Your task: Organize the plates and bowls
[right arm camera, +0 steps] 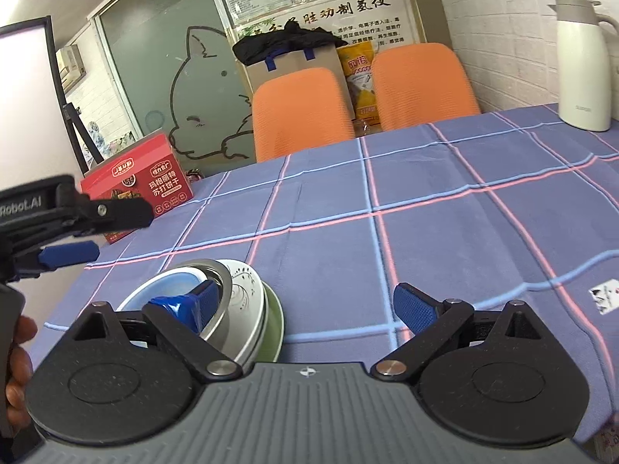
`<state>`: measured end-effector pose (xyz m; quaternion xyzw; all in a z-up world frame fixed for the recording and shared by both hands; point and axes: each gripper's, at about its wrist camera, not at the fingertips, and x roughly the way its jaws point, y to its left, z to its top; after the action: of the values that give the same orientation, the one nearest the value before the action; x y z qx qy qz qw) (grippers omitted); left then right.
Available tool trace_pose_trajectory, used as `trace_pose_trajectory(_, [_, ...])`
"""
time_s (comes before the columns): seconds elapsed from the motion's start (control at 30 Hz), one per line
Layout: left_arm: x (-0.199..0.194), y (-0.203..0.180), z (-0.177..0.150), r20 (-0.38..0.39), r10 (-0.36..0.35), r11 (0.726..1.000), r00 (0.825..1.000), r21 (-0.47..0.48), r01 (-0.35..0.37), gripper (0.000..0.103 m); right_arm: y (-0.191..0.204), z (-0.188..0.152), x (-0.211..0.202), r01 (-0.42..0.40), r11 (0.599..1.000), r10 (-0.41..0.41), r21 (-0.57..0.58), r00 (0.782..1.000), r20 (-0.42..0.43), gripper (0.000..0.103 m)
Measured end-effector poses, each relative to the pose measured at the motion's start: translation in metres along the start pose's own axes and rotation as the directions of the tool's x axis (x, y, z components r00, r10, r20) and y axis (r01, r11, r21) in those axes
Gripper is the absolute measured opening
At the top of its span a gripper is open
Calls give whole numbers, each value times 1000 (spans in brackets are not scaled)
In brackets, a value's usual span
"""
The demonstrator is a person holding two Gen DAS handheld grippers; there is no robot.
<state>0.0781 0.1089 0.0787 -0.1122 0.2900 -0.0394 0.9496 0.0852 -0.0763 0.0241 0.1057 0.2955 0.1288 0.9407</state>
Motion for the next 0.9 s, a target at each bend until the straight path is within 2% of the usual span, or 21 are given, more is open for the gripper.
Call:
trace_pose_trajectory(0.2, [-25, -11, -34, 3, 48, 999, 999, 20, -48, 99, -1, -21, -25, 43, 999, -42, -29, 999, 24, 85])
trace_pose_trajectory(0.33, [-38, -23, -64, 17, 113, 989, 993, 89, -115, 99, -7, -46, -41, 105, 994, -104, -43, 994, 17, 85])
trace_pose_trajectory(0.43, [-44, -32, -85, 34, 135, 981, 990, 139, -138, 99, -15, -60, -52, 129, 992, -129, -9, 992, 11, 85])
trace_pose_trajectory(0.57, [-48, -37, -106, 13, 116, 978, 993, 172, -117, 99, -20, -74, -65, 163, 986, -163, 20, 987, 14, 85])
trace_pose_trajectory(0.77, [-49, -38, -133, -37, 69, 981, 997, 184, -61, 99, -19, -95, -70, 207, 978, -207, -12, 978, -19, 86])
trace_pose_trajectory(0.9, [-51, -35, -142, -50, 66, 983, 997, 175, -56, 99, -19, -102, -71, 201, 979, -201, -8, 979, -36, 86])
